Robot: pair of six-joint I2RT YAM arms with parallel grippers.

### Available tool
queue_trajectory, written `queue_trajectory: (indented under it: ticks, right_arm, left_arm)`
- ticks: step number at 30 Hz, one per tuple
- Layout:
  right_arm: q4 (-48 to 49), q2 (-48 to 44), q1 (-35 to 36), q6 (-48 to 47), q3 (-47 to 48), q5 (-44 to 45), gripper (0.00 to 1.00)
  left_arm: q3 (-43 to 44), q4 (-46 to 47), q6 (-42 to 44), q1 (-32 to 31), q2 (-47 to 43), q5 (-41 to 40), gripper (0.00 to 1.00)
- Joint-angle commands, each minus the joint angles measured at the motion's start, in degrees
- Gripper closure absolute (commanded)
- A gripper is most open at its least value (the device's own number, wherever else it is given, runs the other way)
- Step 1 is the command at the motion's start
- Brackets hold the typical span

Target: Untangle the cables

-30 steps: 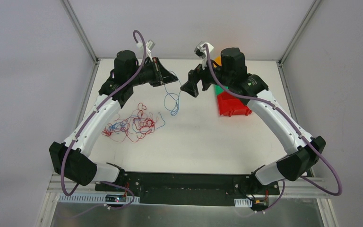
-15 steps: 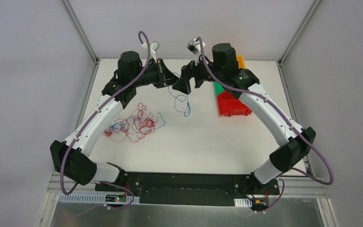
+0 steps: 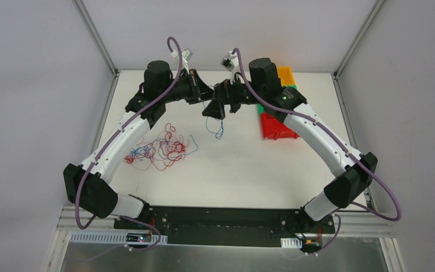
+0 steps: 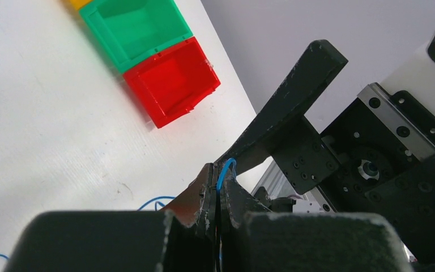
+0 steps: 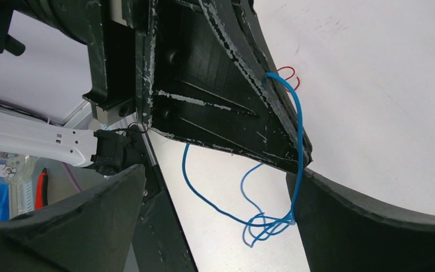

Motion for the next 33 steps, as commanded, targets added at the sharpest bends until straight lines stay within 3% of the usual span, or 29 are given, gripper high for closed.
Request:
queue_trajectory:
  ticks: [1,8,14,20,27,33]
  right_arm:
    - [4.42,-0.56,1.36,2.44,0.57,3.63,0.04]
    - [8.54,-1.16,3.14,-1.16,-2.94,20.00,0.27]
    - [11.05,-3.59,3.60,-3.79,-6.82,21.81,0.51]
    - [14.96,-5.91,3.47,-4.54,-9.90,17.28,1.00]
    - [16.54,-8.55,1.19,-4.63,-12.41,11.78,1.00]
    - [16.97,-8.72,0.30,-6.32,-12.75,12.23,1.00]
  left_arm:
    - [2.62,2.52,-1.55,-0.66,-0.40,-2.13,1.00]
    - [2.64,2.43,-8.87,-0.27,-0.47,-6.64,1.00]
    - [3.25,2.64,-15.19,1.54,0.23,-7.95,1.00]
    - [2.20,2.85,-16.34,2.01,-0.36,-7.56,1.00]
    - [-1.01,2.78,-16.44,4.43,-2.14,-6.90,1.00]
    - [-2.68,6.18,-17.66,4.70,-2.56,-1.88,1.00]
